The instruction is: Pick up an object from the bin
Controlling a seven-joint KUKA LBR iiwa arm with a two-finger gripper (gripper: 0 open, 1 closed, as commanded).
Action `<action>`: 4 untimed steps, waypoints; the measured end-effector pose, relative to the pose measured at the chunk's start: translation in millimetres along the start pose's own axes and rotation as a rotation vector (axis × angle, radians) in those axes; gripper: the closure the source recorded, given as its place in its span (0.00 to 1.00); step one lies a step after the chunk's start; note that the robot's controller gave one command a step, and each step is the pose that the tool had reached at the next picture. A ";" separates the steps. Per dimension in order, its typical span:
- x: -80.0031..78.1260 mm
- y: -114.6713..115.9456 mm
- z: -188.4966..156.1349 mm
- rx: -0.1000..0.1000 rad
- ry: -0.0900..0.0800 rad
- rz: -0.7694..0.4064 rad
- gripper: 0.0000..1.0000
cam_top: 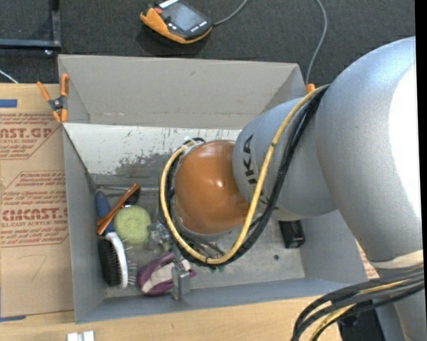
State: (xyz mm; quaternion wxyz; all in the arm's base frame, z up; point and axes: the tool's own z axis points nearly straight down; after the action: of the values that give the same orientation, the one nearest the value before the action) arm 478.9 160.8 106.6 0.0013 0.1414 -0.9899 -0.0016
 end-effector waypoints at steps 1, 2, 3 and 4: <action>-6.3 -1.8 32.7 0.002 -0.025 -0.160 0.00; 1.4 -10.5 36.8 -0.002 -0.003 -0.098 1.00; 1.4 -10.5 36.8 -0.002 -0.003 -0.097 1.00; 1.4 -10.5 36.8 -0.002 -0.003 -0.097 1.00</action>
Offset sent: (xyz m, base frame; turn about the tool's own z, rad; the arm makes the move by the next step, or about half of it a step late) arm 0.0012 -0.0116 -0.0366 -0.0977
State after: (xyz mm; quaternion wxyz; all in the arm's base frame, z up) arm 480.5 150.4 69.8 -0.0002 0.1894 -0.9819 -0.0027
